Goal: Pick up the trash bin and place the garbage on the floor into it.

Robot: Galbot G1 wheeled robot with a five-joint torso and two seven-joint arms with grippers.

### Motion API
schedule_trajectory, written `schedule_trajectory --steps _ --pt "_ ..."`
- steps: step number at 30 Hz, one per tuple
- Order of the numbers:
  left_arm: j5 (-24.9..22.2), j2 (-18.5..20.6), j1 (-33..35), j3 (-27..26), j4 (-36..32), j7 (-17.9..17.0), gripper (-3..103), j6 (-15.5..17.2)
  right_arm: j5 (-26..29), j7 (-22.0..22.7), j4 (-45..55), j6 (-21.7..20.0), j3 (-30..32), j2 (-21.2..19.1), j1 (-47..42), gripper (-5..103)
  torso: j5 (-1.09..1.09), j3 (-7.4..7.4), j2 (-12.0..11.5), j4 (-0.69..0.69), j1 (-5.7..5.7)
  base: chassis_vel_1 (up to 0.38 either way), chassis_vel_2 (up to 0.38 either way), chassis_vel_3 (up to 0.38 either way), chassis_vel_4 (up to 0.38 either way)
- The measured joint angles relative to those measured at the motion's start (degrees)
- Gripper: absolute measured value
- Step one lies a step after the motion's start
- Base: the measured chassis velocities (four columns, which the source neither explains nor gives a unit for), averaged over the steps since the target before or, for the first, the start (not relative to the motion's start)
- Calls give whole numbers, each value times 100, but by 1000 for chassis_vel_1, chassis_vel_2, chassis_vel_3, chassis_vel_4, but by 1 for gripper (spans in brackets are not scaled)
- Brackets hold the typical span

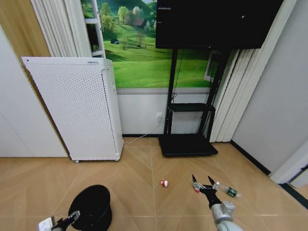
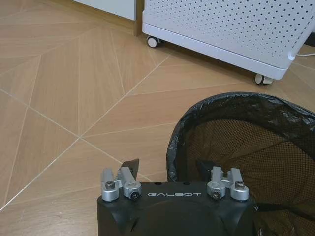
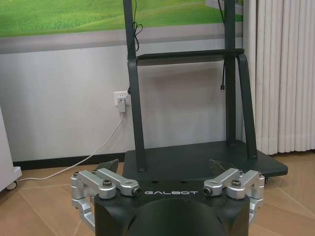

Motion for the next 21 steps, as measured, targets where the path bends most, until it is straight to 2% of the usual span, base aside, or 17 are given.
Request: schedule_trajectory --steps 1,5,8,9,12,13,15,21 --pt "-27 5 -19 1 17 0 58 -12 -3 0 -7 0 0 1 13 100 0 1 2 0 0 0 0 0 0" --pt "-41 11 -27 2 28 6 58 -16 -7 0 -8 0 -1 4 18 100 0 2 2 0 0 0 0 0 0" --pt "-90 24 -39 10 48 23 36 -17 -20 -2 -9 1 -7 13 25 100 0 2 3 0 1 0 0 0 0" --pt "-90 24 -39 10 48 23 36 -17 -20 -2 -9 1 -7 13 25 100 0 2 3 0 1 0 0 0 0" --pt "-130 54 -110 35 158 31 20 -17 -43 -18 27 0 -29 26 44 100 0 4 6 0 2 0 0 0 0" --pt "-130 54 -110 35 158 31 20 -17 -43 -18 27 0 -29 26 44 100 0 4 6 0 2 0 0 0 0" --pt "-135 64 -128 35 179 98 9 -56 -47 -19 42 -2 -30 34 58 100 0 5 7 1 2 0 0 0 0" --pt "-19 89 -163 37 205 224 7 -169 -74 -20 45 0 -26 47 48 100 0 6 8 0 3 0 0 0 0"
